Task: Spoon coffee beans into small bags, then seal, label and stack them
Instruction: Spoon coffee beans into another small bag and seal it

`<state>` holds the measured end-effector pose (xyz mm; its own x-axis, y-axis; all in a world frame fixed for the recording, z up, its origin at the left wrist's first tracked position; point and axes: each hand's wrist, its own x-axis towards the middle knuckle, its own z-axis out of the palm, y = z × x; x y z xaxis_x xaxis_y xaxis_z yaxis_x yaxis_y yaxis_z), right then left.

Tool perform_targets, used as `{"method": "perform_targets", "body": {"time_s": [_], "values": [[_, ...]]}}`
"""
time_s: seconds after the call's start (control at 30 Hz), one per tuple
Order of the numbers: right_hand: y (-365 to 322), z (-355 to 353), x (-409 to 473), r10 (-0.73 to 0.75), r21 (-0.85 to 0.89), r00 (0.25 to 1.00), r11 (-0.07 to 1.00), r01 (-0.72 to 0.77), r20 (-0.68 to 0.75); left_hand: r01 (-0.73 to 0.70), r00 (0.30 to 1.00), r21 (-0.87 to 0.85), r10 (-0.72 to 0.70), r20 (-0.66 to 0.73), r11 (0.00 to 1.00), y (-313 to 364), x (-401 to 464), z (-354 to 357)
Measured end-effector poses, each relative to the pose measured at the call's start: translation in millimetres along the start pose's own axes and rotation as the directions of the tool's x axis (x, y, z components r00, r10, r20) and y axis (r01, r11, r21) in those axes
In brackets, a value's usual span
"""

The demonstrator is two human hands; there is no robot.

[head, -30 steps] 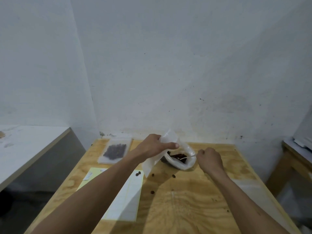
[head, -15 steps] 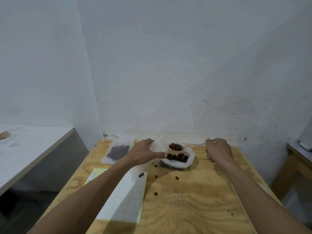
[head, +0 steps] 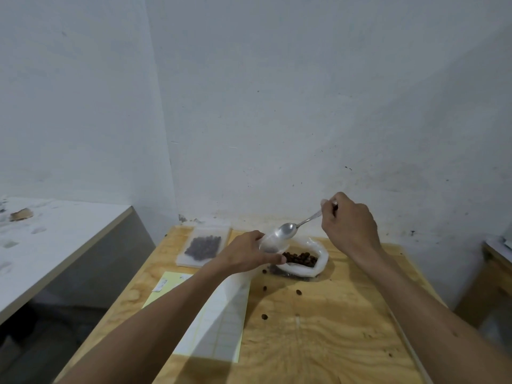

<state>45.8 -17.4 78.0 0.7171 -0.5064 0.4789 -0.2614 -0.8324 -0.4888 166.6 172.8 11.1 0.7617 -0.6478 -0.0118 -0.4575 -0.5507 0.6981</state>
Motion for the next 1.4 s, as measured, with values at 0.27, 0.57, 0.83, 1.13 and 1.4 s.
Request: {"method": "perform_targets", "body": {"time_s": [0.27,0.57,0.83,1.13,1.4], "values": [[33,11,-19,-0.012,-0.409,1.0,0.912,0.017,0.016,0.056,0.997,-0.201,-0.044,0.064,0.978,8,0,1],[55,32,-33,0.232,-0.284,0.971,0.937,-0.206,0.06,0.149,0.984,-0.184,-0.127,0.127,0.972,21,10,14],[79,58,-48,0.517,0.105,0.835,0.835,-0.541,0.187,0.121,0.992,-0.153,-0.115,0.043,0.981,23,16,15],[77,35,-26,0.468,0.219,0.868,0.841,-0.495,0.163,0.06,0.998,-0.071,-0.06,0.005,0.996,-7,7,-3],[39,9,-7,0.299,0.24,0.941,0.913,-0.33,0.157,0.032,0.999,-0.005,-0.032,0.007,0.999,-14,5,-2]]}}
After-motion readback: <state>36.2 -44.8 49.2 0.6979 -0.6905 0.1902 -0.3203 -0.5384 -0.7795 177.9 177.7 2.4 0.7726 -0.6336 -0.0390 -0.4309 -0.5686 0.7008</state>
